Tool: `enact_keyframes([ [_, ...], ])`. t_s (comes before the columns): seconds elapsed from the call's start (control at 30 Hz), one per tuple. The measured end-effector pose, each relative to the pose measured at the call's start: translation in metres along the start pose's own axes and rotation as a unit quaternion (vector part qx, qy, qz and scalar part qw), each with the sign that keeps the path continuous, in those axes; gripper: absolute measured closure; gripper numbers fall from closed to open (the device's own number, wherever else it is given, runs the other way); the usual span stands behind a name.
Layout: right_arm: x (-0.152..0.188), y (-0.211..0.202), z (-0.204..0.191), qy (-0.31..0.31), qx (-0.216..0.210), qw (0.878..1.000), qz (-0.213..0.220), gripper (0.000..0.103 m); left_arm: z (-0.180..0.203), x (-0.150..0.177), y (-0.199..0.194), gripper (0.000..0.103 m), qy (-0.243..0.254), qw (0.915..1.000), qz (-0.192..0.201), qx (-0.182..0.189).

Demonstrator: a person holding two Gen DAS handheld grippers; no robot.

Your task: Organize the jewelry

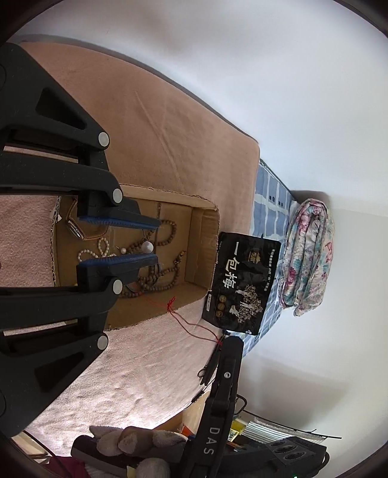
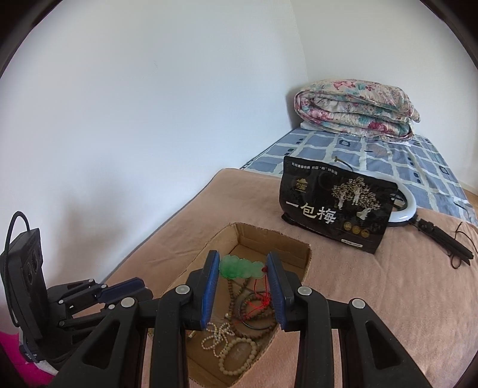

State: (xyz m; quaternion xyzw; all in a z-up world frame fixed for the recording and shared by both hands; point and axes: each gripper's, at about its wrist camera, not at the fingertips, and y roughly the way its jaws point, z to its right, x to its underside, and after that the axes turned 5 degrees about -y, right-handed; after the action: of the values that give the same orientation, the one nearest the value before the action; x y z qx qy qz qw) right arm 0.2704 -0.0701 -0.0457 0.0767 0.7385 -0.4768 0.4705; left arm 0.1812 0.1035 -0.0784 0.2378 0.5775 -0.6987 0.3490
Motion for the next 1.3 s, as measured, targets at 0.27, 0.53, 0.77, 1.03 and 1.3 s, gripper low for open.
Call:
enact_keyframes([
  [0.27,0.009,0.032,-0.001,-0.004,-0.002,1.000,-0.024,0.070,0.010,0.004,0.015,0.088,0.004,0.9999,-0.013,0.004],
  [0.53,0.018,0.055,0.003,-0.001,0.005,0.999,-0.046,0.070,0.020,0.009,0.030,0.088,0.017,0.9995,-0.025,0.003],
  [0.77,0.020,0.059,0.005,0.003,0.015,0.999,-0.048,0.060,0.020,0.008,0.031,0.087,0.015,0.9996,-0.022,-0.001],
  [1.03,0.016,0.049,0.003,0.007,0.042,0.999,-0.028,0.021,0.018,0.007,0.025,0.063,0.011,0.9998,-0.013,-0.005],
  [1.3,0.011,0.031,-0.001,0.007,0.063,0.998,-0.011,0.004,0.019,0.003,0.013,0.051,0.004,1.0000,0.000,-0.005],
])
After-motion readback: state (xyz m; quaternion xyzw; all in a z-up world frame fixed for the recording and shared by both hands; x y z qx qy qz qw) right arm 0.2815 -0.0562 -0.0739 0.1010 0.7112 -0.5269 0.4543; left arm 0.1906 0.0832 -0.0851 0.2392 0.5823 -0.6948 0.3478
